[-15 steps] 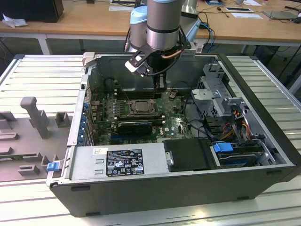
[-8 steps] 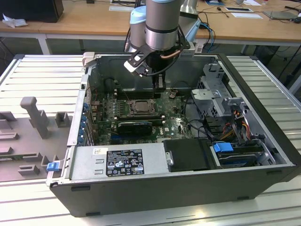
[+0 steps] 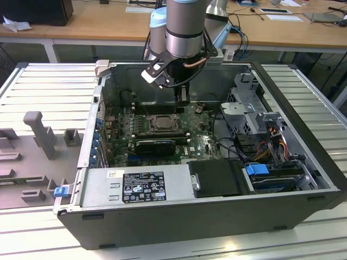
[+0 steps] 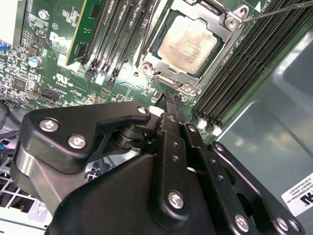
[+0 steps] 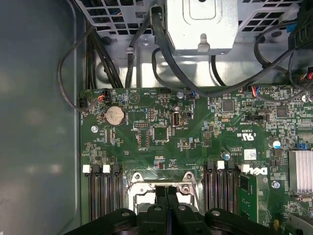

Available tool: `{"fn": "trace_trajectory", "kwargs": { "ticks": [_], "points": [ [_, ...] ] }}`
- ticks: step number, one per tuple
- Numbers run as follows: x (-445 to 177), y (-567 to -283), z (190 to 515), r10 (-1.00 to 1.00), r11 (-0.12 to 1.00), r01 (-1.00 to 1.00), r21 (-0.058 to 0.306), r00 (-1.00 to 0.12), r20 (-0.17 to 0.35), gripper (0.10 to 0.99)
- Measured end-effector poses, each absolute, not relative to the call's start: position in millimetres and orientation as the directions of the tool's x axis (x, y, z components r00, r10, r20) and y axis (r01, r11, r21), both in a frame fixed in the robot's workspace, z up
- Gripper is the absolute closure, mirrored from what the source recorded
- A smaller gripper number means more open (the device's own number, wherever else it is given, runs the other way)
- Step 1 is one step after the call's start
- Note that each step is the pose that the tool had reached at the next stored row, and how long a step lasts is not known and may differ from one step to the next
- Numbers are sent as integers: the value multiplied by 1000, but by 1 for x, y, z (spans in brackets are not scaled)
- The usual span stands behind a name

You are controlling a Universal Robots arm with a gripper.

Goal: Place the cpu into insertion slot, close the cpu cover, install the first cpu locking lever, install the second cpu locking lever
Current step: 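Close the cpu cover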

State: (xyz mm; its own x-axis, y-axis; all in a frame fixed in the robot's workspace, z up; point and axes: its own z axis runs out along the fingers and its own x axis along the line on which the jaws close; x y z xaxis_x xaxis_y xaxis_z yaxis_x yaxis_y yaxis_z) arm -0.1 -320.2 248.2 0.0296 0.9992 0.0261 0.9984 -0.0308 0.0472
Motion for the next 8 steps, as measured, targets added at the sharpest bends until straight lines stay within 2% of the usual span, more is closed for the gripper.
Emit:
{"fn": "trace_trajectory", "kwargs": {
  "ticks": [8],
  "points": [
    [-8, -320, 248, 999, -31, 998, 47, 30, 26, 980]
  ]
}}
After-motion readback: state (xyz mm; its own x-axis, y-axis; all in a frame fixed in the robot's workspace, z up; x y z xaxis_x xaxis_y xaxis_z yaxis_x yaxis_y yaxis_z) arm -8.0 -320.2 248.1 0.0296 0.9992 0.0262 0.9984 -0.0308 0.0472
